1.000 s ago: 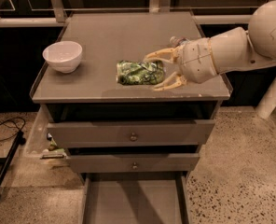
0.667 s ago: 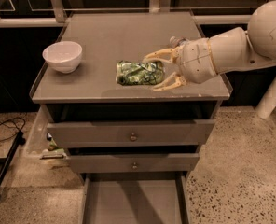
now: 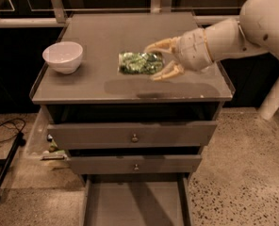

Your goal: Pick green can from bottom drawer and place on counter

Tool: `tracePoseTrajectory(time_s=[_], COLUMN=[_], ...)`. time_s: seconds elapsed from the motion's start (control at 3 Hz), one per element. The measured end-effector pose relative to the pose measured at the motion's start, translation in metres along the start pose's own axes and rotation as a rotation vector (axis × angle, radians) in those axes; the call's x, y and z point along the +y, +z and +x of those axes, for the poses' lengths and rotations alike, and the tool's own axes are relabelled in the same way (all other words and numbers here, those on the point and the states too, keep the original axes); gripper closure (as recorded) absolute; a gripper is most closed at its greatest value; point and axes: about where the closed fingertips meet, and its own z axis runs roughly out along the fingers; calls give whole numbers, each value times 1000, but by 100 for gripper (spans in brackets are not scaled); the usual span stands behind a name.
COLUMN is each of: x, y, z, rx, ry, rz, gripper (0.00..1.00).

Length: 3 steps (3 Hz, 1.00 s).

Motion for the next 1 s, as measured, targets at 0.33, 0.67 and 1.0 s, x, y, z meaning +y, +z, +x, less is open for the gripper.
tracePoseTrajectory(time_s=[0.33,0.67,1.0], x=[-47,-72,-79], y=[4,6,12], z=[20,43,64], rx=[-38,-55,-17], ry=[53,136,225], rz=[64,124,121], gripper=[100,100,100])
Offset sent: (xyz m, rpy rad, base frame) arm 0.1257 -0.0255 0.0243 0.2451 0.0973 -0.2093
